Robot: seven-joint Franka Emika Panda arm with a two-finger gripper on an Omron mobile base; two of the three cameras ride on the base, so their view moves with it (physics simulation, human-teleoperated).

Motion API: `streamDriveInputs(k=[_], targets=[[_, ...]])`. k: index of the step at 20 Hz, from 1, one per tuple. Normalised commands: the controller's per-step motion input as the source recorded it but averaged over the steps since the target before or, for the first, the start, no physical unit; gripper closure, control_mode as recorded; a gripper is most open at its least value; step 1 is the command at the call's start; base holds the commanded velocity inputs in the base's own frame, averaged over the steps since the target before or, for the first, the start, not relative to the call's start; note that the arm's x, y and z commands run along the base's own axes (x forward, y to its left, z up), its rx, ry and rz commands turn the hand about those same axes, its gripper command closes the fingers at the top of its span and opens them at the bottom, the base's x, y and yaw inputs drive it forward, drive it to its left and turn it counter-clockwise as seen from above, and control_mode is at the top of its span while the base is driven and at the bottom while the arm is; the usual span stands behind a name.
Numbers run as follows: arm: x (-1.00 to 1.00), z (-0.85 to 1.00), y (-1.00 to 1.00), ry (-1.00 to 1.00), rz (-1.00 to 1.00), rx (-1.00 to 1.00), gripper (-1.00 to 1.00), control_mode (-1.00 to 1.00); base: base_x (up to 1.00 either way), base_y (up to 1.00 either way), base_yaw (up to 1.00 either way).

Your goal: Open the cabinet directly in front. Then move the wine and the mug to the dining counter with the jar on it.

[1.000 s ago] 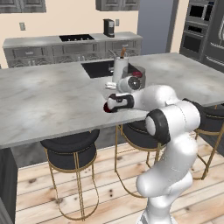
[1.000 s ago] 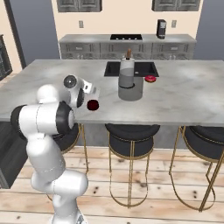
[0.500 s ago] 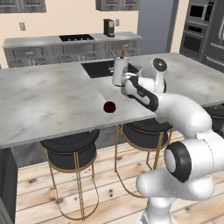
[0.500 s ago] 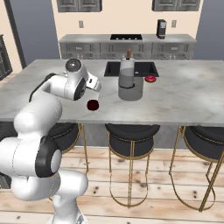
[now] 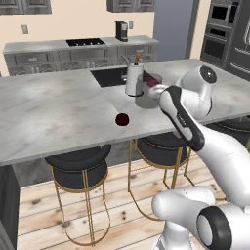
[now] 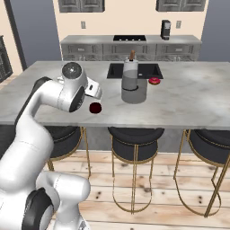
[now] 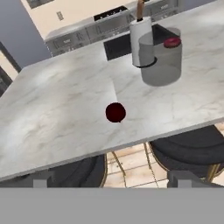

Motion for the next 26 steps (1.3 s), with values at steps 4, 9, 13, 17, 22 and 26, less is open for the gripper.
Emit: streamDriveInputs(k=[4, 9, 13, 17, 22, 26], targets=[[-1.0, 0.34, 0.08, 0.28, 0.11, -0.12, -1.0, -1.0, 0.0, 0.0, 0.0], [-0.74, 0.18, 0.1, 0.25, 0.06, -0.1, -1.0, -1.0, 0.0, 0.0, 0.0], [0.0, 0.0, 0.0, 0.0, 0.0, 0.0, -1.0, -1.0, 0.0, 0.0, 0.0], [-0.23, -0.09, 0.0, 0.07, 0.0, 0.0, -1.0, -1.0, 0.0, 0.0, 0.0], [-0.13, -0.06, 0.01, 0.03, 0.01, 0.0, -1.0, 1.0, -0.68, 0.27, 0.06], [0.0, 0.0, 0.0, 0.0, 0.0, 0.0, -1.0, 1.0, -0.4, 0.94, 0.07]])
